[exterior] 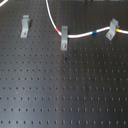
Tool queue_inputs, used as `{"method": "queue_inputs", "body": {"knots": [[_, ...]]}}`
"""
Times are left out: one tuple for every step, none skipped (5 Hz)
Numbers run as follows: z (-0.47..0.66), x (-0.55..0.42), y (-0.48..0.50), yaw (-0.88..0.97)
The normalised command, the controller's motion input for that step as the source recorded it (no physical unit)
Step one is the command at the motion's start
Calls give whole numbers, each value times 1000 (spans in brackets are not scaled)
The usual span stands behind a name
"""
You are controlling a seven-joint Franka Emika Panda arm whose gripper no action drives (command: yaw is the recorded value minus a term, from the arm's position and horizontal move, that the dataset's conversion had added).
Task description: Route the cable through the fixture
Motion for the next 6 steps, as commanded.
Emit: {"method": "queue_inputs", "body": {"knots": [[434, -175, 475, -103], [539, -173, 701, -11], [393, -102, 336, 0], [210, -132, 6, 9], [145, -332, -60, 63], [255, -378, 160, 0]]}}
